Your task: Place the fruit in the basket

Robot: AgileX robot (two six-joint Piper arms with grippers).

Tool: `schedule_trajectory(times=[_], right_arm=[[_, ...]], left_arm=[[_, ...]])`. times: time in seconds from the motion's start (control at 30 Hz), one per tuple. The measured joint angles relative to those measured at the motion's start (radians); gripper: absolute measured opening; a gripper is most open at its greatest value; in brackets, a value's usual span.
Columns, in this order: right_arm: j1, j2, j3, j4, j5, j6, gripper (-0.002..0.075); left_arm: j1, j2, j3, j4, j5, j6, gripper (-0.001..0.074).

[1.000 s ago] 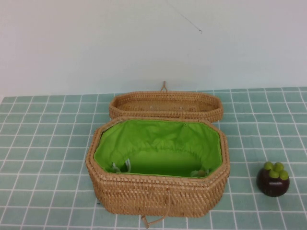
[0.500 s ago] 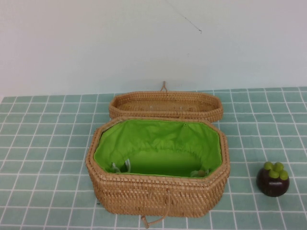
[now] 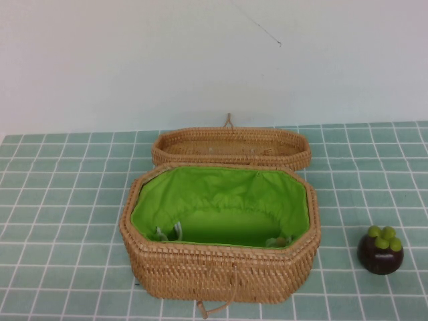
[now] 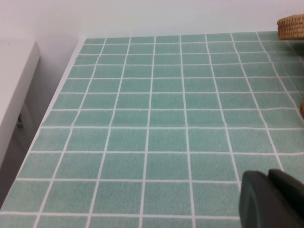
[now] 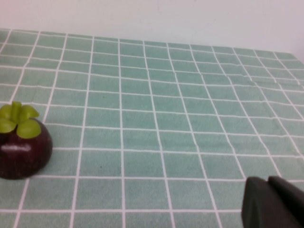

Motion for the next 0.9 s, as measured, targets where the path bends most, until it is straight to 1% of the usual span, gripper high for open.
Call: schedule_trajectory(times=[0.23, 0.3, 0.5, 0.8, 0.9], right_arm=[[0.0, 0.0, 0.0, 0.03, -0.007, 0.0, -0.0003], [0.0, 0.0, 0.0, 0.057, -0.045, 0.005, -0.0003], [0.0, 0.0, 0.0, 0.098, -0.325, 0.038, -0.0003], [0.0, 0.002, -0.002, 0.065, -0.563, -0.03, -0.0003], [0.0, 0.002, -0.002, 0.035, -0.757, -0.049, -0.0003]], left_arm=[[0.0, 0.0, 0.0, 0.0, 0.0, 0.0, 0.0], [0.0, 0.0, 0.0, 0.0, 0.0, 0.0, 0.0], [0.0, 0.0, 0.0, 0.0, 0.0, 0.0, 0.0], [0.0, 0.0, 0.0, 0.0, 0.0, 0.0, 0.0001], [0.0, 0.0, 0.0, 0.0, 0.0, 0.0, 0.0]])
